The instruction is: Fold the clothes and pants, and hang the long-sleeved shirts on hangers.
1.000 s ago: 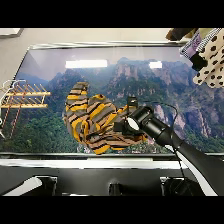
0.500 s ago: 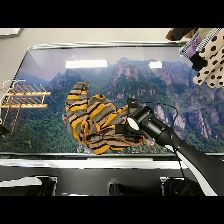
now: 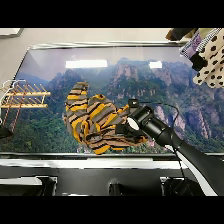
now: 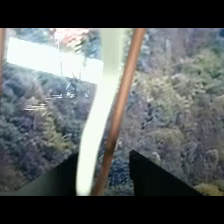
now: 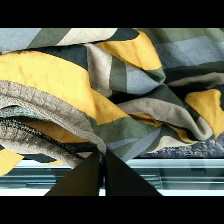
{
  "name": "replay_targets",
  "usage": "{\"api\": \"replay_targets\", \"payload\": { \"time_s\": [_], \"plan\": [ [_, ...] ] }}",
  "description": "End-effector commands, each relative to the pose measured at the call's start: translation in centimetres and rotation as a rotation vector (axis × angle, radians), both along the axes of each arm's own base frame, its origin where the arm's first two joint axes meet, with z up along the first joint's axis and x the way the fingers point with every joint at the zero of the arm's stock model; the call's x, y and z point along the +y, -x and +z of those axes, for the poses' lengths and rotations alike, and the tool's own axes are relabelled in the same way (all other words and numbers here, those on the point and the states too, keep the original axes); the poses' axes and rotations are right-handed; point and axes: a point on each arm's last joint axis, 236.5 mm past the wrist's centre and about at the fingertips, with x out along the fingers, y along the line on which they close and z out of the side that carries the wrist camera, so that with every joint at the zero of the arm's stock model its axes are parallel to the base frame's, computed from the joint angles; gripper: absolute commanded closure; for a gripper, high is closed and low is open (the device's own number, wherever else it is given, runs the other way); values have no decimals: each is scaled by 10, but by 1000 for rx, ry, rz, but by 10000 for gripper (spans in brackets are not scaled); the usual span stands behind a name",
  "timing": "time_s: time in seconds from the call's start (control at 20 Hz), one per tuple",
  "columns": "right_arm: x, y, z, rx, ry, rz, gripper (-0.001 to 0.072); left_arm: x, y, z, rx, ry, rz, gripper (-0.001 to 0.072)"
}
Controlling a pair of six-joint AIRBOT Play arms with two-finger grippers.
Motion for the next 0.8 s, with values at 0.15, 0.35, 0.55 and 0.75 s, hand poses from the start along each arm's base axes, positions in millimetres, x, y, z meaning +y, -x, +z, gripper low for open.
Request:
{"api": "replay_targets", "payload": {
  "time_s": [0.15,0.35,0.55,0.75],
  "plan": [
    [0,0,0,-1,2,-1,686,-17,-6,-2,15,34,-53,646],
    [-2,-1,0,-6,9,0,686,-40,-15,4,22,81,-70,679],
    [-4,-3,0,-14,18,3,686,-31,-39,49,-53,10,13,680],
    [-9,-8,0,-35,43,17,686,-1,-78,138,-240,-122,170,681]
  ]
}}
